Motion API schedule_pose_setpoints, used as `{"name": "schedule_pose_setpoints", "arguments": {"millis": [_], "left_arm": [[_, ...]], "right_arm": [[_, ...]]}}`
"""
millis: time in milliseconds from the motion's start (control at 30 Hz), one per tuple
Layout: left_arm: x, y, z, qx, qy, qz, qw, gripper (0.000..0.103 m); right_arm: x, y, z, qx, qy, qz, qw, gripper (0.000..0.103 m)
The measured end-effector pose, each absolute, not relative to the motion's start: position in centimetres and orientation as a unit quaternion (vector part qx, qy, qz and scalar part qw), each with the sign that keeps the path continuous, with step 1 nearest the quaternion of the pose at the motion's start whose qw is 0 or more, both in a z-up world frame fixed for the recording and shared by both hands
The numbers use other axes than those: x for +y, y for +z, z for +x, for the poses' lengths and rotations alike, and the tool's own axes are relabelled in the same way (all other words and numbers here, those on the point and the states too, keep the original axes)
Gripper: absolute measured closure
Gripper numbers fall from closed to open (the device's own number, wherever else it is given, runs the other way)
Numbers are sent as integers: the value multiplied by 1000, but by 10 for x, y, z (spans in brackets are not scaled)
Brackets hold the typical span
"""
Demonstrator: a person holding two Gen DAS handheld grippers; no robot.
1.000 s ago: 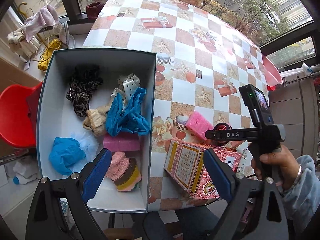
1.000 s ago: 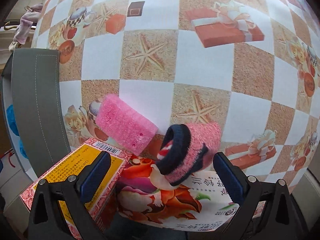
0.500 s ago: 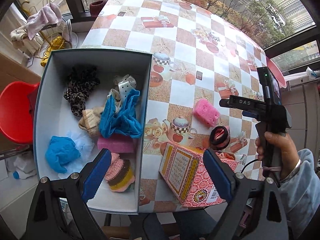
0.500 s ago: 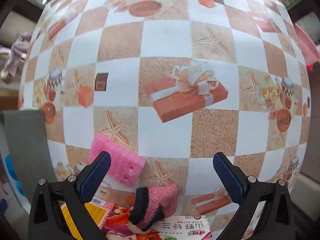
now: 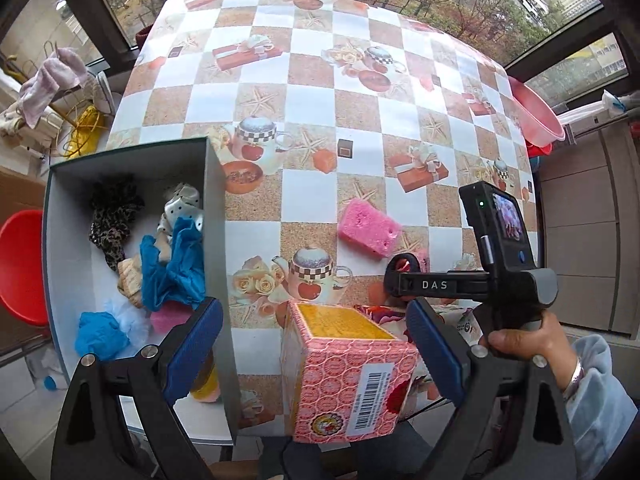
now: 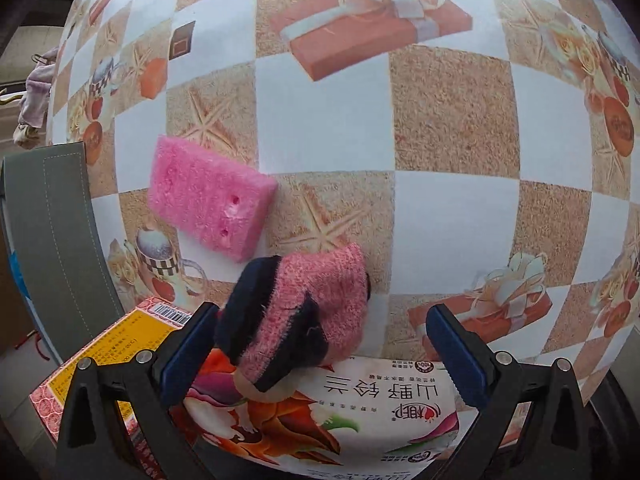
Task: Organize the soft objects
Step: 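Grasp the pink foam sponge with the left tool while the right tool grasps the pink knit sock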
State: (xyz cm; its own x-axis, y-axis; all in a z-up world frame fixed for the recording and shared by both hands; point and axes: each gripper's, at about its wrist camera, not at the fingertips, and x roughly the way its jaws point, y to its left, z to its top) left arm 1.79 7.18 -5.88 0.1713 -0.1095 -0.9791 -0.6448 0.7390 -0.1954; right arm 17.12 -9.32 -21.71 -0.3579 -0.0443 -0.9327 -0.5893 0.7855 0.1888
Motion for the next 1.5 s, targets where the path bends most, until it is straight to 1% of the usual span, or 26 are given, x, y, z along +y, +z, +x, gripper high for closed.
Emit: {"name": "schedule_pose_setpoints", "arguments": {"millis": [33, 100, 167, 233, 400, 600, 833, 1133, 1200, 1233, 1267, 1300, 1400, 1500], "left_arm": [[68, -60, 26, 618, 189, -300, 701, 9], [62, -65, 42, 627, 185, -291, 699, 9], [56, -72, 59, 637, 181, -285, 693, 9], [50, -81, 77, 651, 178, -282, 683, 9], [32, -111, 129, 690, 178, -249, 656, 9], [11, -166, 177, 759, 150, -123, 622, 9], [13, -209, 185, 797, 135, -60, 586, 9], [13, -243, 175, 826, 112, -44, 550, 8], [16, -244, 174, 824, 105, -57, 554, 10], [16, -244, 173, 823, 100, -63, 556, 14], [17, -243, 172, 821, 94, -75, 558, 25], [17, -241, 171, 818, 85, -95, 561, 30], [16, -237, 169, 811, 91, -78, 572, 31], [14, -222, 166, 796, 89, -75, 595, 31]], "right_arm": [[-100, -218, 174, 785, 258, -192, 530, 20], [-114, -219, 180, 793, 259, -169, 525, 44], [-126, -214, 188, 791, 266, -157, 528, 50], [-138, -210, 193, 791, 273, -140, 529, 61], [-190, -189, 222, 786, 269, -85, 551, 63], [-246, -157, 256, 784, 260, -9, 564, 63], [-259, -170, 245, 783, 255, 47, 566, 63], [-260, -174, 234, 782, 258, 73, 563, 63], [-258, -174, 232, 781, 259, 75, 564, 63], [-260, -172, 232, 780, 259, 76, 565, 63], [-260, -172, 231, 779, 259, 76, 566, 63], [-260, -171, 231, 779, 259, 77, 567, 63], [-261, -168, 229, 775, 257, 77, 572, 63], [-262, -164, 227, 773, 253, 77, 577, 63]]}}
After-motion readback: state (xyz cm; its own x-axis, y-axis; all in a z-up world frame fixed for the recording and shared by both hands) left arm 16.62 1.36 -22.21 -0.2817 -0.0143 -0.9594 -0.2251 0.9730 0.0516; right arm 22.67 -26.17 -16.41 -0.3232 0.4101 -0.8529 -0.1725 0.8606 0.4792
